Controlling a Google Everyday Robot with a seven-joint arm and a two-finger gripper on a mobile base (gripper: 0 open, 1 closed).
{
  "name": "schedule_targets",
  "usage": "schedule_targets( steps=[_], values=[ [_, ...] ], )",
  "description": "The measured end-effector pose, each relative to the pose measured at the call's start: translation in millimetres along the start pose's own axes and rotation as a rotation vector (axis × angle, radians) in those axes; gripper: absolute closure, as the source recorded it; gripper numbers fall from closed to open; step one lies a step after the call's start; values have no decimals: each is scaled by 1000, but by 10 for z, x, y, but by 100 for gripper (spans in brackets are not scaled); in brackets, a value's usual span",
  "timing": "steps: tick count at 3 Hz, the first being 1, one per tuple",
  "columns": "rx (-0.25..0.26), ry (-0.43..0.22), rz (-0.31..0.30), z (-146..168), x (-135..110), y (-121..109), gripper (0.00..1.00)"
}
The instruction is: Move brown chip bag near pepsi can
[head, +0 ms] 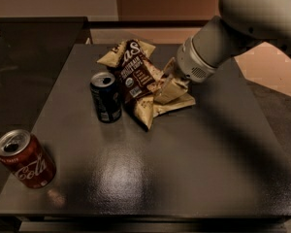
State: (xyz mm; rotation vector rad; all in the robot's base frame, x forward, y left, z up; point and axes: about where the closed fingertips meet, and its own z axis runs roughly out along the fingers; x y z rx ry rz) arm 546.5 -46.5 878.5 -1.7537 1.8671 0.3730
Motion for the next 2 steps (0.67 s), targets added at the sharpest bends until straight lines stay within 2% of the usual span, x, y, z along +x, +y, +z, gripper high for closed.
schedule_targets(
  steps=[1,2],
  values=[
    [-1,1,-2,1,-12,8,13],
    [-2,1,-5,3,-23,16,0]
  ],
)
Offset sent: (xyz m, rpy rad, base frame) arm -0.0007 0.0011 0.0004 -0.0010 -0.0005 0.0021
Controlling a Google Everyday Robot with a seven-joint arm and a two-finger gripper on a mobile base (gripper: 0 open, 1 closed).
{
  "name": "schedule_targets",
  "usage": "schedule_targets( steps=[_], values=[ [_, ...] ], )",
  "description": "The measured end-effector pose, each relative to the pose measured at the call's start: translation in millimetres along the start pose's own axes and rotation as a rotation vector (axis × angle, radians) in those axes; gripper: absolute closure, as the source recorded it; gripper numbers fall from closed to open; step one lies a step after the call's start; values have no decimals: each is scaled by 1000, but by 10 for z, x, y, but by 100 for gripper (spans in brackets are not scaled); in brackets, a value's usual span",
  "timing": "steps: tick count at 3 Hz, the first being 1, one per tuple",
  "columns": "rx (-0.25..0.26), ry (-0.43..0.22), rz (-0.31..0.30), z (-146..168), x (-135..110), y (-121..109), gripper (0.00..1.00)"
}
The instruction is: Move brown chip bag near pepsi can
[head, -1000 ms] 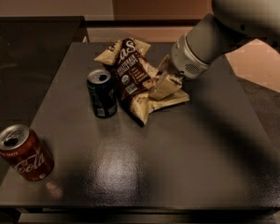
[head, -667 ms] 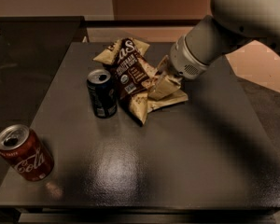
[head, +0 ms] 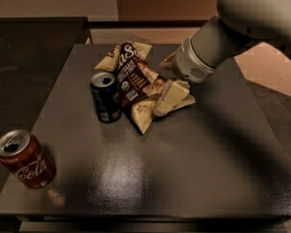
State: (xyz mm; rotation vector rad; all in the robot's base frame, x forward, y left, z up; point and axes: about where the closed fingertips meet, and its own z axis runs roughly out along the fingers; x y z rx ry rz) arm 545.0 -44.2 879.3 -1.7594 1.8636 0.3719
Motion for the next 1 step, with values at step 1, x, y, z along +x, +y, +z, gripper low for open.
schedule_targets(
  steps=[1],
  values=[
    [0,0,0,0,0,0,0]
  ],
)
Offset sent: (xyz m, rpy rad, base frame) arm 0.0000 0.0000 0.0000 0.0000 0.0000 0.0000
